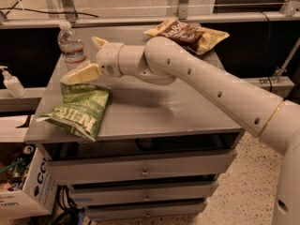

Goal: Move water bottle near brown chip bag

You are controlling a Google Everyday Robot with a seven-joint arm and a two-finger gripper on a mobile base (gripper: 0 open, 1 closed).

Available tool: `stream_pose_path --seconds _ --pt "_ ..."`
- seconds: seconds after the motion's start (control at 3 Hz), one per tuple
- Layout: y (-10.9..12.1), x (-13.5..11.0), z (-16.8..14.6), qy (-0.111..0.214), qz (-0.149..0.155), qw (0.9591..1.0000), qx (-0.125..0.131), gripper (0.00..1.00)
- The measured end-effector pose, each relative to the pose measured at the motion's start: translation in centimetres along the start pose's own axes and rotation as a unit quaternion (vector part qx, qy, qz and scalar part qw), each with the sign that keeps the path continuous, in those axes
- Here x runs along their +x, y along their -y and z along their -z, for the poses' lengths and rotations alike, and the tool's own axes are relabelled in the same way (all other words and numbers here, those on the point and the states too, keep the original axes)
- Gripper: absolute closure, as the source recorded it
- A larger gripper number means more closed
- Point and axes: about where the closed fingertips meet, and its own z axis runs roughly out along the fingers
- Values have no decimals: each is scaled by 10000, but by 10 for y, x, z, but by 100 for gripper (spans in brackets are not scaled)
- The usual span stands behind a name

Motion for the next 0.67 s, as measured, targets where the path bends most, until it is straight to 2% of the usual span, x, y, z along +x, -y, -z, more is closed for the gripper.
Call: stream_pose_path --seconds 0.33,0.67 --pt "-6 2 -22 40 -111 9998 -161 18" --pt "-9 6 -26 38 -194 9997 -172 41"
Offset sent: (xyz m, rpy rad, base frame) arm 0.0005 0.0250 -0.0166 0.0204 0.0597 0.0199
